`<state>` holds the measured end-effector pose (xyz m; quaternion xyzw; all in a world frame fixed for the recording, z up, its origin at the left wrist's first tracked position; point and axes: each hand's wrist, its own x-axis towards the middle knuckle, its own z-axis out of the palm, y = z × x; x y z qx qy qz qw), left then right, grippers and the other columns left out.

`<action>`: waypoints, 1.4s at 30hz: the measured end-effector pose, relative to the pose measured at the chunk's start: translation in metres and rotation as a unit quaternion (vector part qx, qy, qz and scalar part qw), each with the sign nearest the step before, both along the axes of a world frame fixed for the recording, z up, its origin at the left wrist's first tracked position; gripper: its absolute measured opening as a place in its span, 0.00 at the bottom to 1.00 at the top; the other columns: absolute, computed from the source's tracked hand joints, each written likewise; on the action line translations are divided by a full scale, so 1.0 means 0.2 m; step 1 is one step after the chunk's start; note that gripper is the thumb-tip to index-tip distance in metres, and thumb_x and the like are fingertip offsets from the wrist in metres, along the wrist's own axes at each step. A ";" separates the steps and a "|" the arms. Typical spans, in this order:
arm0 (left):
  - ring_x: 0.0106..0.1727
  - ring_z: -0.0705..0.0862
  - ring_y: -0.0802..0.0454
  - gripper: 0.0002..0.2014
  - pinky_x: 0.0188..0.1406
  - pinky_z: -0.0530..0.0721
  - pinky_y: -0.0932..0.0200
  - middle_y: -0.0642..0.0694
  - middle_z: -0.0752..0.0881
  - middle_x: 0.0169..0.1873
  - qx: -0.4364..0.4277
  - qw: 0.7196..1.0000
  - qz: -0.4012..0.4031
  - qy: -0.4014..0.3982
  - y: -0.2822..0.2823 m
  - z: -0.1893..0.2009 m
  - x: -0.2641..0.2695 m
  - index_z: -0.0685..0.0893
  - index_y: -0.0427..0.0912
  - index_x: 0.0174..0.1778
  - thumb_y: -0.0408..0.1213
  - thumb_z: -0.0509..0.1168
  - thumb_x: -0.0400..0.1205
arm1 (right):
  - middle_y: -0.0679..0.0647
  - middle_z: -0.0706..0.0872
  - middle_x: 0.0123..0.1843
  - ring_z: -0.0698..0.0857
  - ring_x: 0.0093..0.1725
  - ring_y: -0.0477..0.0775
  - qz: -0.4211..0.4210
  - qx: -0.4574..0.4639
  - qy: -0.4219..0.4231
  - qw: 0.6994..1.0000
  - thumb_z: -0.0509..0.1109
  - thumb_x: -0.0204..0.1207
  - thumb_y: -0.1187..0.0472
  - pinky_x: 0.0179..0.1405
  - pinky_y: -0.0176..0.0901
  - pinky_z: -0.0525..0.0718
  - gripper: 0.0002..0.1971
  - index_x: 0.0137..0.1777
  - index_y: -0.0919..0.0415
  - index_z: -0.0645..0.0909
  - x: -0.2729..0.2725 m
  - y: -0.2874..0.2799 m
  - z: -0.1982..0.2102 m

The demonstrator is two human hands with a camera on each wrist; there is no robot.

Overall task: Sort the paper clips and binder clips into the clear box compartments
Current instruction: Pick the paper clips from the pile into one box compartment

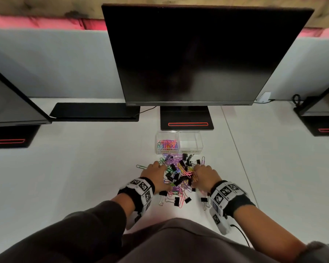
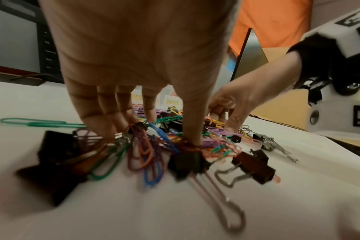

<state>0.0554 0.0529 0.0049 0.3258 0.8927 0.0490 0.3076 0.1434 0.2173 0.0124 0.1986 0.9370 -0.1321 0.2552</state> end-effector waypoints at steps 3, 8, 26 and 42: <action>0.68 0.74 0.41 0.34 0.67 0.76 0.51 0.39 0.72 0.67 0.025 0.998 0.035 -0.044 0.04 -0.01 -0.01 0.68 0.43 0.72 0.46 0.74 0.72 | 0.65 0.81 0.63 0.78 0.65 0.64 -0.036 -0.059 -0.009 0.998 0.72 0.72 0.58 0.58 0.49 0.78 0.27 0.69 0.65 0.68 -0.03 0.02 0.01; 0.64 0.79 0.42 0.25 0.56 0.75 0.59 0.37 0.78 0.64 0.049 0.993 0.038 -0.100 0.05 -0.02 -0.07 0.71 0.38 0.67 0.35 0.71 0.76 | 0.54 0.76 0.34 0.77 0.44 0.56 -0.030 -0.078 -0.023 0.996 0.68 0.74 0.60 0.30 0.38 0.69 0.16 0.29 0.56 0.67 -0.07 0.06 -0.01; 0.43 0.84 0.51 0.12 0.48 0.86 0.62 0.35 0.88 0.53 0.204 0.959 0.148 -0.130 -0.04 0.05 -0.24 0.88 0.33 0.57 0.27 0.67 0.79 | 0.48 0.80 0.34 0.79 0.31 0.46 -0.075 -0.220 0.142 0.962 0.63 0.79 0.66 0.24 0.29 0.76 0.06 0.41 0.61 0.79 -0.10 0.24 0.15; 0.38 0.81 0.56 0.12 0.29 0.81 0.82 0.34 0.87 0.50 0.346 0.898 0.261 -0.080 0.00 0.26 -0.40 0.87 0.29 0.57 0.23 0.64 0.79 | 0.52 0.82 0.39 0.82 0.32 0.43 -0.111 -0.330 0.149 0.926 0.65 0.76 0.73 0.27 0.23 0.82 0.13 0.34 0.56 0.78 -0.24 0.19 0.28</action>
